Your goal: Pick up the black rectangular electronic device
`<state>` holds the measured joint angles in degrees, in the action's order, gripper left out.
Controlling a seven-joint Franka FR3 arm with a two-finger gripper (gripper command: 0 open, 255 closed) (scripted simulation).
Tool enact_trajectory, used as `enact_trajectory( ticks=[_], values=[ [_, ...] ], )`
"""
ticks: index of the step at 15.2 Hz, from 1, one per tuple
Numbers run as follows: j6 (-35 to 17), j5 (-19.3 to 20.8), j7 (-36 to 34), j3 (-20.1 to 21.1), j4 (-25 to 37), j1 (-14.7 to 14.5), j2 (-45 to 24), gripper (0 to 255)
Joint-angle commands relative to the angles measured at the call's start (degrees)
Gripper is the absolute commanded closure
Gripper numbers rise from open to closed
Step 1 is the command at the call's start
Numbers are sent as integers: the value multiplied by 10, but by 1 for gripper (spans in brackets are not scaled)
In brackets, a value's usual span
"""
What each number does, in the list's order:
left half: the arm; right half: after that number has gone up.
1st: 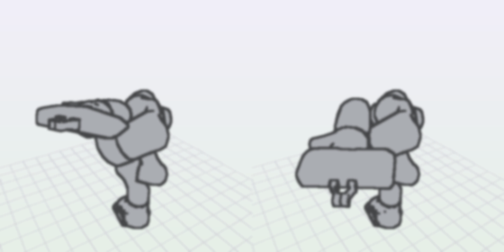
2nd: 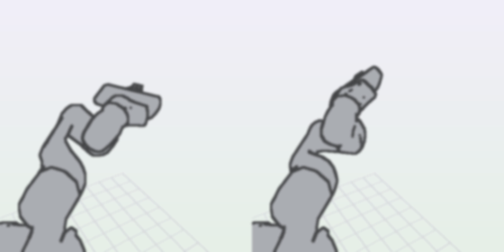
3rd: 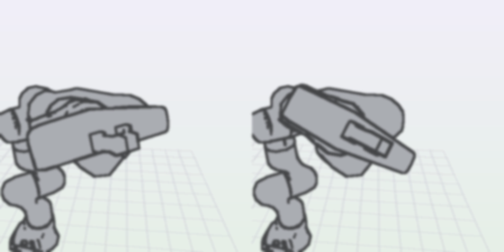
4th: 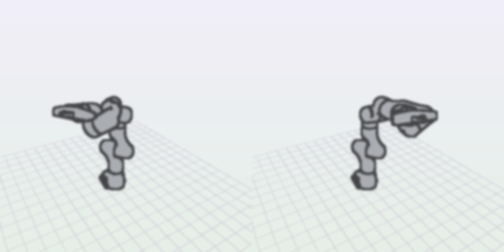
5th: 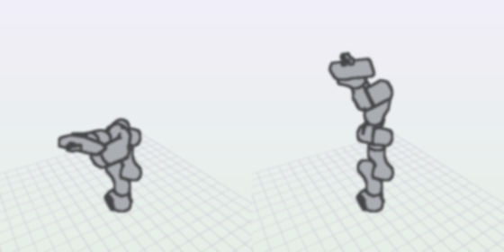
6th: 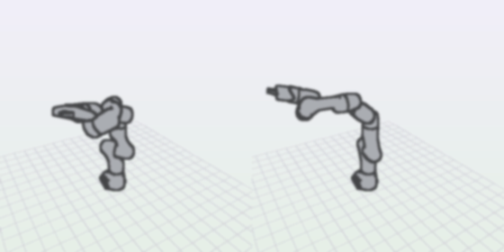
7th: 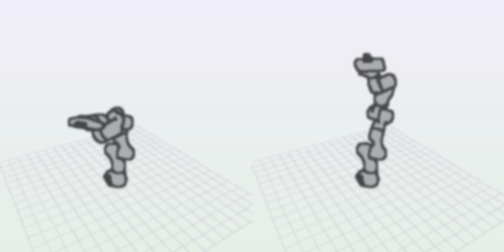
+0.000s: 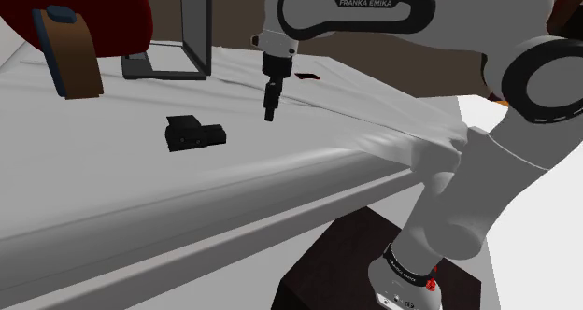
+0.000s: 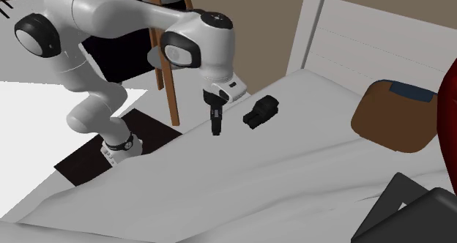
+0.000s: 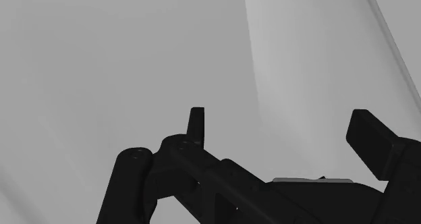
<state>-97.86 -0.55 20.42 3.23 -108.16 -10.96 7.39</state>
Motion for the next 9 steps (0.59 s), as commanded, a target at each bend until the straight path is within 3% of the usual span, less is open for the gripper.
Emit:
enact_trajectory(
  ticks=[1,9],
  values=[
    [-4,4,15,10,39,-10,-39,0],
    [7,30,67,52,194,-54,-172,0]
  ],
)
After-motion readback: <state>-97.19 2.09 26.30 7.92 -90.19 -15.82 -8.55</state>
